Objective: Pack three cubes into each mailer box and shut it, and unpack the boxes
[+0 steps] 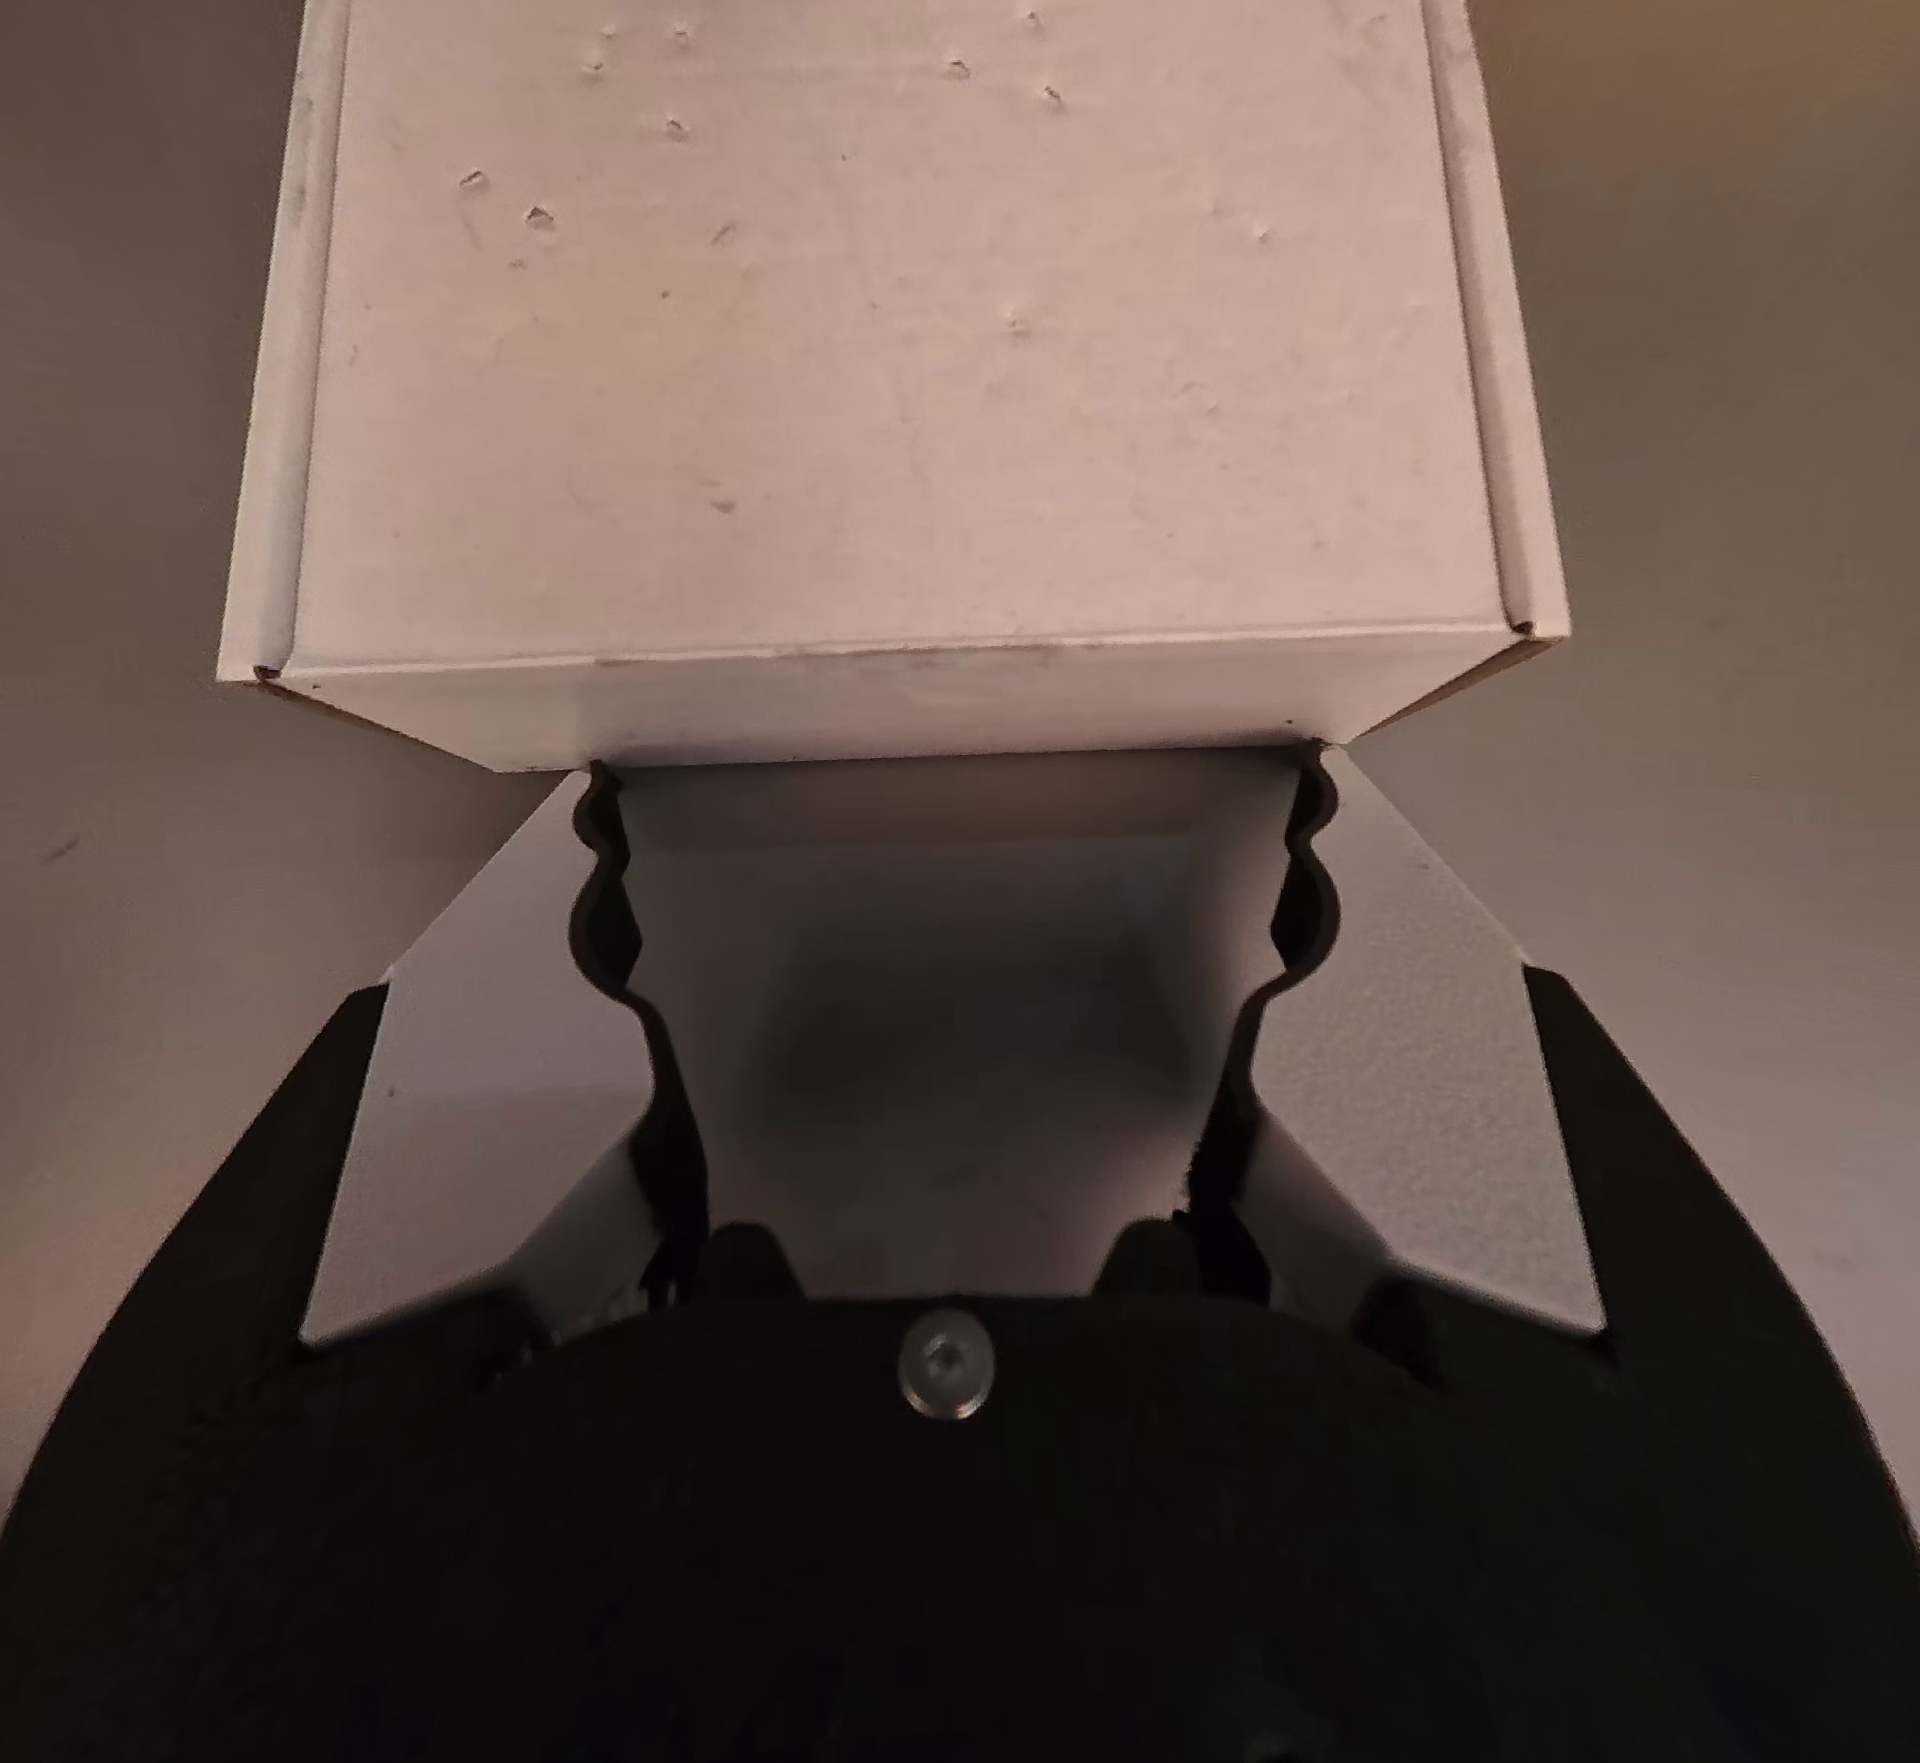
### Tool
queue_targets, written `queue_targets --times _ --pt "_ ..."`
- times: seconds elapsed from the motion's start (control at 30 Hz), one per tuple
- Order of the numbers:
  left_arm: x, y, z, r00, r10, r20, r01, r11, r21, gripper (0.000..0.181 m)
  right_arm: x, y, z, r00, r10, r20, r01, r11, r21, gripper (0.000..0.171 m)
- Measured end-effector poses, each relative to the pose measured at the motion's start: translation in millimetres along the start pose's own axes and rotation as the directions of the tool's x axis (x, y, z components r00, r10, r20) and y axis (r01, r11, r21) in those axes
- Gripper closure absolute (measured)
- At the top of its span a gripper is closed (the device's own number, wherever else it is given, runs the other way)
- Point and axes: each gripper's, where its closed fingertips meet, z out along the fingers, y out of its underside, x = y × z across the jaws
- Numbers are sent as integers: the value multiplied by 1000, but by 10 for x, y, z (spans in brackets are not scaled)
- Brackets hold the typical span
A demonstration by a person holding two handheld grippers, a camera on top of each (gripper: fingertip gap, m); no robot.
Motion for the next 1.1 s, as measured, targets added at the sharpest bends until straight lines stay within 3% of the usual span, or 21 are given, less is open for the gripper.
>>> queue_targets --times 0.53,0.73,1.1 --pt "42 -70 16 1000 6 4 -6 998 61 50 -34 -9 -4 1000 -8 8 8 1000 5 46" --pt "54 -38 24 1000 25 16 -26 997 68 47 -4 -4 0 1000 -4 -31 4 1000 7 35" --pt "66 -45 28 999 36 14 -37 997 67 45 -38 -30 30 1000 0 -4 0 1000 24 34"
